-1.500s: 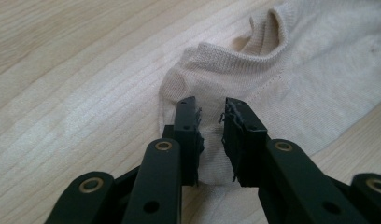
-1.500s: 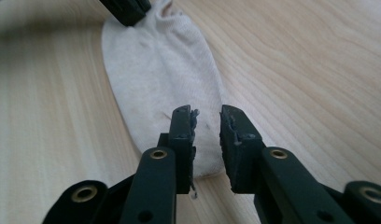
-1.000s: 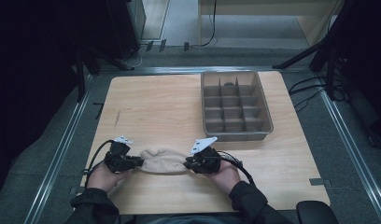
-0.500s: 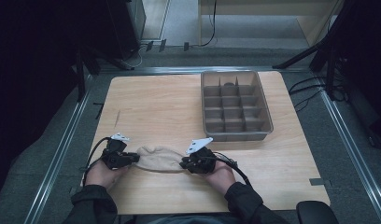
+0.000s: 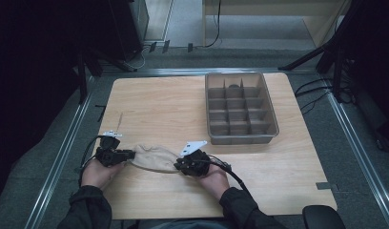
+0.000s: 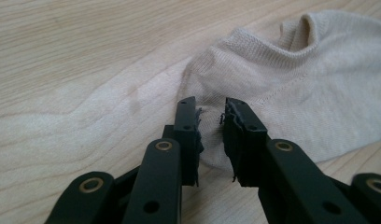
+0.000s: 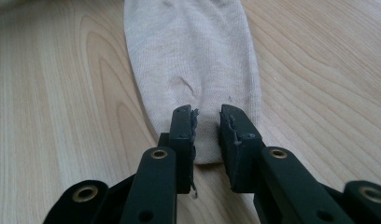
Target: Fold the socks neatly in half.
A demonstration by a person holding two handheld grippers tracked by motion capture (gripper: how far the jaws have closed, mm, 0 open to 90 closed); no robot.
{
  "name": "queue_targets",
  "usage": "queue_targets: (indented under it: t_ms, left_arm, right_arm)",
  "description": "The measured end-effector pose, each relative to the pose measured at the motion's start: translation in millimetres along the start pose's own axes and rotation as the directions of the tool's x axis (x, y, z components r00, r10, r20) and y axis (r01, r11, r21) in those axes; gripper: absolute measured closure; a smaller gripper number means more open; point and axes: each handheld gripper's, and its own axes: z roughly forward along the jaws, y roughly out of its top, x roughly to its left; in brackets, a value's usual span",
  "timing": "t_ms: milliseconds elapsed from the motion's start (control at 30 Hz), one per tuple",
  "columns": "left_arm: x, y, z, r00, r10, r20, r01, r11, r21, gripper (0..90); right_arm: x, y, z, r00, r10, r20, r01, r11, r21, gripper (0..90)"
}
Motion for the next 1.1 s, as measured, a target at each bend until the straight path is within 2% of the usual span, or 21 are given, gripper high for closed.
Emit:
queue_targets:
  t_ms: [67,233,367,500,667,733,800,933,1000,1100]
  left_arm:
    - [1.5,-1.0,-3.3,0.9998,-0.015,-0.015,0.015,0.9998,-0.015,70.0]
    - [4.1,-2.5,-4.2,0.9988,-0.048,-0.007,0.048,0.9985,-0.026,64.0]
    - [3.5,-2.3,-0.5,0.9988,-0.045,-0.019,0.045,0.9989,-0.015,58.8]
    - [1.7,-1.8,2.7,0.9993,-0.025,-0.027,0.025,0.9997,-0.003,58.5]
    - [-1.4,-2.6,4.9,0.9994,0.013,-0.032,-0.014,0.9999,-0.011,61.8]
    - [-2.5,-3.5,5.6,0.9995,0.016,-0.027,-0.016,0.9997,-0.019,64.4]
    - [-2.0,-3.7,5.6,0.9998,0.005,-0.017,-0.005,0.9998,-0.018,67.4]
    - [-3.3,-3.1,6.0,0.9997,0.012,-0.02,-0.012,0.9999,-0.01,72.8]
    - [-4.2,-1.4,6.1,0.9997,0.01,-0.021,-0.01,0.9999,0.005,78.7]
    - [-3.3,1.4,4.6,0.9998,-0.015,-0.011,0.015,0.9998,0.011,82.0]
  right_arm:
    - [0.4,0.3,0.6,0.9999,0.011,0.002,-0.011,1.0,-0.002,74.5]
    - [0.2,0.9,0.5,0.9999,0.011,0.0,-0.011,1.0,0.003,74.2]
    - [-0.3,1.9,0.3,0.9999,0.013,-0.006,-0.013,1.0,0.011,74.1]
    - [-0.4,1.9,0.5,0.9999,0.009,-0.006,-0.009,1.0,0.011,74.1]
    - [0.7,1.9,0.7,1.0,-0.004,0.004,0.004,1.0,0.01,74.1]
    - [0.3,1.9,0.7,1.0,-0.001,0.0,0.001,1.0,0.01,74.1]
    - [0.1,1.8,0.7,1.0,0.002,-0.002,-0.002,1.0,0.01,74.1]
    - [0.0,1.8,0.6,1.0,0.002,-0.002,-0.002,1.0,0.01,74.2]
    - [-0.6,1.9,0.5,1.0,0.006,-0.007,-0.006,1.0,0.012,74.2]
    - [-1.4,2.6,0.5,0.9999,0.014,-0.009,-0.014,1.0,0.012,73.9]
